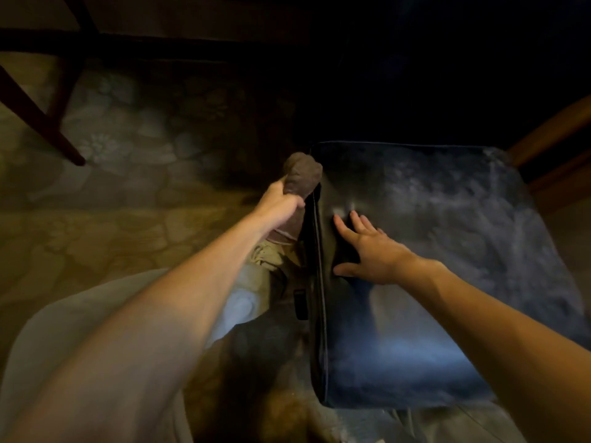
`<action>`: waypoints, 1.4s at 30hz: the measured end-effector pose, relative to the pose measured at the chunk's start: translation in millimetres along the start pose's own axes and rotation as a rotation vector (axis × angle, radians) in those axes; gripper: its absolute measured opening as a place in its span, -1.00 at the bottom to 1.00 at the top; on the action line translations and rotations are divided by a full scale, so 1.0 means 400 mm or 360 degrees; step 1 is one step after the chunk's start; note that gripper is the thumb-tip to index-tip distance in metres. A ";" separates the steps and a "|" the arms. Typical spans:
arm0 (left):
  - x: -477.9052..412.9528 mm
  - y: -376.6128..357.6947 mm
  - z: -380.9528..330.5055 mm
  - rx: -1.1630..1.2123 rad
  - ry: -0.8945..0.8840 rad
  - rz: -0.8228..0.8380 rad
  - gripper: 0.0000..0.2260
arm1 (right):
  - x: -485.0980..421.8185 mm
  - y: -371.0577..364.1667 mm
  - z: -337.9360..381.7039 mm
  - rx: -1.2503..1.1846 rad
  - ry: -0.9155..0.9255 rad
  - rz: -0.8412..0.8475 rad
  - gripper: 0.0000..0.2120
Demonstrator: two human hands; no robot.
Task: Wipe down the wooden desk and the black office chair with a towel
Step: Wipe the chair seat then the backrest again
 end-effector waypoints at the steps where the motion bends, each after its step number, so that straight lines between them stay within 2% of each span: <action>1: 0.003 -0.013 0.014 0.0004 -0.0012 -0.0015 -0.46 | -0.004 -0.004 0.001 -0.0017 -0.0006 -0.0016 -0.01; 7: 0.156 -0.031 0.101 -0.0141 -0.0103 0.0087 -0.60 | -0.028 -0.006 0.011 -0.0083 -0.0053 -0.0037 -0.08; 9: 0.222 -0.041 0.138 -0.0124 -0.0107 0.0079 -0.58 | -0.031 0.003 0.012 -0.0095 -0.0075 -0.0036 -0.08; 12: 0.334 -0.041 0.189 -0.0082 -0.0045 0.0134 -0.69 | -0.022 0.015 0.014 -0.0116 -0.0081 -0.0047 -0.07; 15: 0.443 -0.010 0.223 -0.0194 0.0133 0.0355 -0.64 | 0.005 0.023 0.012 -0.0133 -0.0062 -0.0084 -0.07; 17: 0.455 0.023 0.221 -0.0282 0.0202 0.0396 -0.67 | 0.025 0.025 0.018 -0.0100 -0.0090 -0.0135 -0.13; 18: 0.441 0.040 0.213 -0.0247 0.0195 0.0341 -0.72 | 0.036 0.027 0.026 -0.0073 -0.0112 -0.0167 -0.18; 20: 0.403 0.067 0.189 -0.0035 0.0172 0.0009 -0.79 | 0.067 0.028 0.055 -0.0037 -0.0137 -0.0197 -0.28; 22: 0.359 0.088 0.159 0.0226 0.0151 -0.0290 -0.70 | 0.113 0.018 0.092 0.0040 -0.0092 -0.0104 -0.30; 23: 0.340 0.090 0.140 0.0285 0.0116 -0.0321 -0.68 | 0.133 0.004 0.106 0.0125 -0.0051 -0.0029 -0.26; 25: 0.317 0.072 0.100 0.0286 0.0014 -0.0273 -0.73 | 0.165 -0.038 0.115 0.0286 0.0010 0.0064 -0.16; 27: 0.300 0.029 0.073 0.0238 -0.0034 -0.0214 -0.72 | 0.179 -0.077 0.100 0.0369 0.0033 0.0073 -0.15; 30: 0.297 -0.041 0.083 0.0098 0.0058 -0.0018 -0.67 | 0.174 -0.094 0.075 0.0343 0.0069 0.0159 -0.18; 32: 0.310 -0.066 0.108 0.0017 0.0101 0.0017 -0.60 | 0.161 -0.093 0.071 0.0312 0.0082 0.0218 -0.19; 37: 0.403 -0.076 0.142 -0.0012 0.0034 0.0125 -0.59 | 0.127 -0.092 0.081 0.0232 0.0077 0.0241 -0.19; 40: 0.450 -0.079 0.183 -0.0015 0.0008 0.0156 -0.72 | 0.120 -0.077 0.083 0.0198 0.0066 0.0236 -0.20; 42: 0.477 -0.075 0.205 -0.0048 -0.0010 0.0145 -0.73 | 0.117 -0.069 0.085 0.0174 0.0049 0.0253 -0.21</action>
Point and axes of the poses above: each hand's wrist, its own x-axis away from the middle knuckle, its own y-axis out of the back of the hand, z = x × y, the point moved 1 cm from there along -x, towards the middle knuckle, and after that the axes turned 11 degrees about x, right-handed, at the moved point
